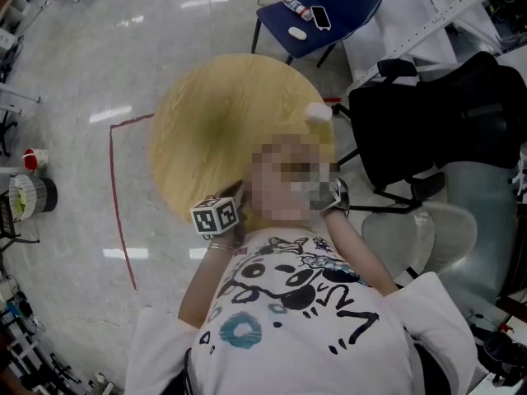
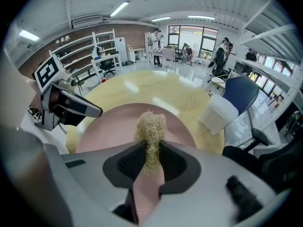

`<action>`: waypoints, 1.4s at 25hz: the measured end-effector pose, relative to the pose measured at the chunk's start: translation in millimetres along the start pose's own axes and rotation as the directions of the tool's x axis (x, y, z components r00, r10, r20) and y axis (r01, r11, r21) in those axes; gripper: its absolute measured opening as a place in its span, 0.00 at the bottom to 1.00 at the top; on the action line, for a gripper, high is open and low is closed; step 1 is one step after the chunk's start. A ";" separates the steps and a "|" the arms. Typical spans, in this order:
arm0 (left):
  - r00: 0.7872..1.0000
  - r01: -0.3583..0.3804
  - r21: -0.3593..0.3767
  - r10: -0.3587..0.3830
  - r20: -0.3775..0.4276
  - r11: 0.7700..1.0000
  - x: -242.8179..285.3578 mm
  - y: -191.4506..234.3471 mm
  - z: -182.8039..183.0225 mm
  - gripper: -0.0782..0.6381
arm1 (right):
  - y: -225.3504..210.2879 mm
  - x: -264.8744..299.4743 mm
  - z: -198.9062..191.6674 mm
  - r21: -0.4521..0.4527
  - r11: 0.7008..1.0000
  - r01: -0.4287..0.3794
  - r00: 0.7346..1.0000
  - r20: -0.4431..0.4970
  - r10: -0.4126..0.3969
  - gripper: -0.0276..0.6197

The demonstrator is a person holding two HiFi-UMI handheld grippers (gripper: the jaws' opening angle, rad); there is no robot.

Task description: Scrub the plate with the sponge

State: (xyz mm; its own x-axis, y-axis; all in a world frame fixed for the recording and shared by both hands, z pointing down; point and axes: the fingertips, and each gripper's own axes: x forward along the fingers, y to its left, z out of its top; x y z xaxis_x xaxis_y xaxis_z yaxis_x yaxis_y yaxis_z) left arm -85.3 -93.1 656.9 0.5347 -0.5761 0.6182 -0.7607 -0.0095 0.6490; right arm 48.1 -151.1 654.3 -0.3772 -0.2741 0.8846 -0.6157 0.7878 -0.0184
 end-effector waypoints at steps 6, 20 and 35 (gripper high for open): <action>1.000 -0.005 0.096 0.003 0.017 0.995 -15.6 -2.5 13.8 0.15 | -12.0 -19.6 -5.3 0.043 0.999 -0.001 0.998 0.069 -0.002 0.19; 0.954 0.002 0.579 -0.175 0.244 0.815 -71.5 -103.4 109.2 0.13 | -10.7 -124.4 72.9 0.131 0.970 -0.204 0.838 0.536 0.104 0.19; 0.874 0.028 0.721 -0.366 0.318 0.692 -129.4 -194.3 158.1 0.13 | -10.8 -249.4 127.6 -0.056 0.987 -0.148 0.552 0.823 0.130 0.18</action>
State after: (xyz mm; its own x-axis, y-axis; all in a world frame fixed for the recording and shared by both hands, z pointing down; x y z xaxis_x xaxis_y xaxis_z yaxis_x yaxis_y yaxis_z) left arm -64.9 -145.9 380.7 0.6290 -0.7604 0.1617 -0.7773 -0.6118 0.1466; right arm 60.5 -161.7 374.3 -0.8579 -0.5034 0.1027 -0.5131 0.8495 -0.1226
